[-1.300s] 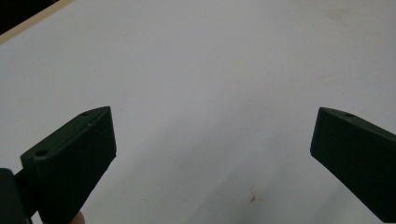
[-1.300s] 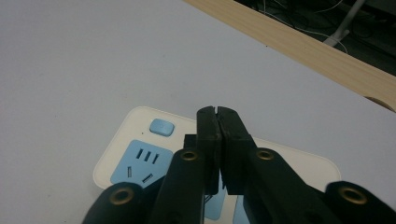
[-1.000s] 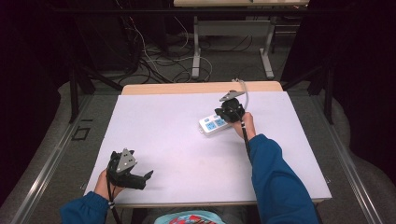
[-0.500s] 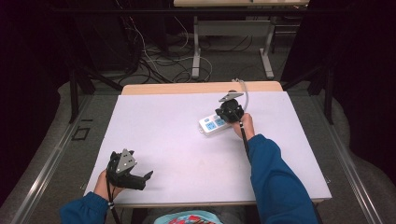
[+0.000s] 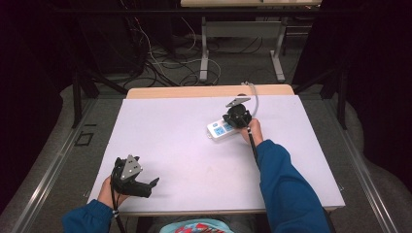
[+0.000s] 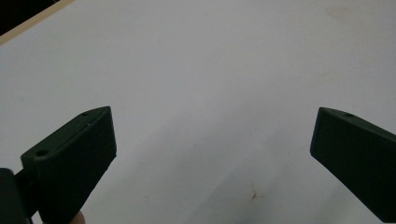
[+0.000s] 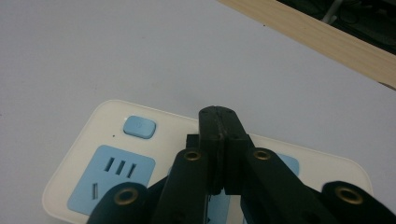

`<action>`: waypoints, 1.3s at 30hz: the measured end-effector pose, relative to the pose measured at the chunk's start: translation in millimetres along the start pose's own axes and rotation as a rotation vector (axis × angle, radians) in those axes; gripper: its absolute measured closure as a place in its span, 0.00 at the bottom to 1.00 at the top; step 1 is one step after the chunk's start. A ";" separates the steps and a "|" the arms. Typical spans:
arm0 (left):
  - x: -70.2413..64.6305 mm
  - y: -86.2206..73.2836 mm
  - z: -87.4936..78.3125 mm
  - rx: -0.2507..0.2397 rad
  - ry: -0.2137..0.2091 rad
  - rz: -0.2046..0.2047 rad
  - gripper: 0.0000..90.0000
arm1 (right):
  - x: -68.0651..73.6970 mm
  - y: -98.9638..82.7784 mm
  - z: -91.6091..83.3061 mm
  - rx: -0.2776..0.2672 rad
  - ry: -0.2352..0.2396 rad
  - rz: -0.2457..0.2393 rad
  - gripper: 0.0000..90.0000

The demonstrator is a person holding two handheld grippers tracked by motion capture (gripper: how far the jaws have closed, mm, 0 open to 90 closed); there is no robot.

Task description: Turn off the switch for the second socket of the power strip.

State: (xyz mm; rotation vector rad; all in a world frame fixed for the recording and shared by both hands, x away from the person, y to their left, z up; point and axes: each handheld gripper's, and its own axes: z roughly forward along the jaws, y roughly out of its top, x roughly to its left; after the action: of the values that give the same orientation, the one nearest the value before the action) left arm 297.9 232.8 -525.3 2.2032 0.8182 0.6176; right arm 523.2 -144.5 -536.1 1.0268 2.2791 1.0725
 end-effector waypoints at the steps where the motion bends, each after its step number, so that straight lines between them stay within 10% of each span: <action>1: -0.4 -0.3 0.6 -0.009 0.006 -0.003 0.00 | -0.1 -0.3 0.8 0.001 -0.003 -0.004 1.00; 39: -1.6 0.8 -0.6 0.004 0.010 0.014 0.00 | 11.8 -1.1 7.7 -0.001 -0.022 -0.010 1.00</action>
State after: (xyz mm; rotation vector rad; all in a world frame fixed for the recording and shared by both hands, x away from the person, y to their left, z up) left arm 296.8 231.5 -524.7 2.2130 0.8110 0.6352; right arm 520.0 -132.2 -542.4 1.0213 2.2635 1.0528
